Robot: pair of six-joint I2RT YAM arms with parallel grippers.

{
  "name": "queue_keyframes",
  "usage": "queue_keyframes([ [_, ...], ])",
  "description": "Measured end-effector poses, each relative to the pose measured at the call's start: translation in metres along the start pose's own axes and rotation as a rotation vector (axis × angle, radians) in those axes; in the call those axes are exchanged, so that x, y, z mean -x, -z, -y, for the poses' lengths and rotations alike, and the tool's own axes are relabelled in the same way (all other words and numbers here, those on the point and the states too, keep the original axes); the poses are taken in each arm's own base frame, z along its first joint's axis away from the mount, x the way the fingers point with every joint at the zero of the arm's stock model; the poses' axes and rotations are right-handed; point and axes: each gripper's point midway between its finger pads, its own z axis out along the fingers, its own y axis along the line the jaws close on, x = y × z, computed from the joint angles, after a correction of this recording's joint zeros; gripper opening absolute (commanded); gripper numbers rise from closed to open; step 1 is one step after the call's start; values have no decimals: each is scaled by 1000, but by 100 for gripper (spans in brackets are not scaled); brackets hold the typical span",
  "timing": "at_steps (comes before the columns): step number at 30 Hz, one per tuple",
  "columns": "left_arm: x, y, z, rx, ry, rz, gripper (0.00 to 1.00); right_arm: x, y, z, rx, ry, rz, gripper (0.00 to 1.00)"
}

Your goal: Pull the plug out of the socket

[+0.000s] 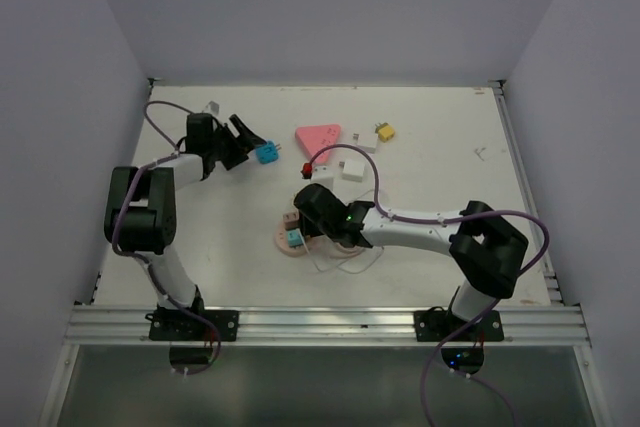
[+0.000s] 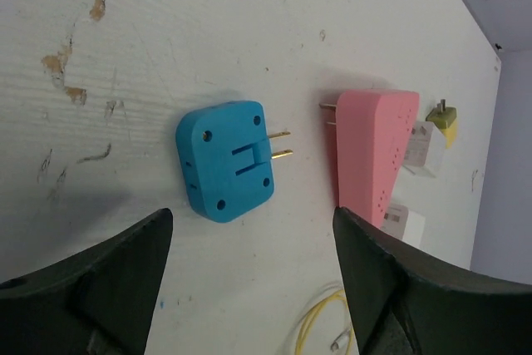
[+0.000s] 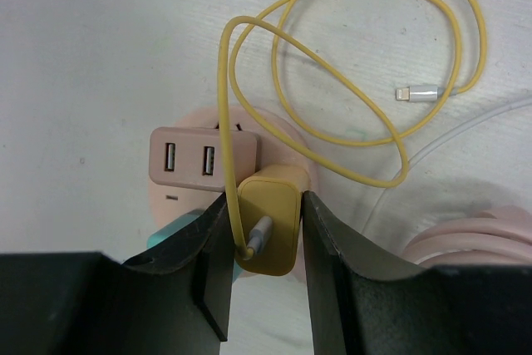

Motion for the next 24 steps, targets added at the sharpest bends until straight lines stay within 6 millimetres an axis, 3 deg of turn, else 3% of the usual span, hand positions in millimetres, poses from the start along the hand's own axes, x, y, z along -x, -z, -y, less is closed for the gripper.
queue_keyframes([
  [6, -8, 69, 27, 22, -25, 69, 78, -1, 1, -2, 9, 47, -21, 0],
  [10, -49, 105, 35, 28, -56, 50, 75, -2, 1, -3, 17, 71, -34, 0],
  [14, -118, 125, 13, 97, -69, -48, 72, -2, 1, -4, 21, 92, -46, 0],
  [17, -156, 135, -8, 136, -61, -111, 69, -1, 1, -5, 22, 105, -55, 0],
  [20, -177, 139, -25, 174, -46, -150, 68, -2, 0, -6, 27, 120, -69, 0],
  [24, -193, 139, -25, 174, -52, -187, 66, -2, 0, -8, 33, 137, -78, 0],
])
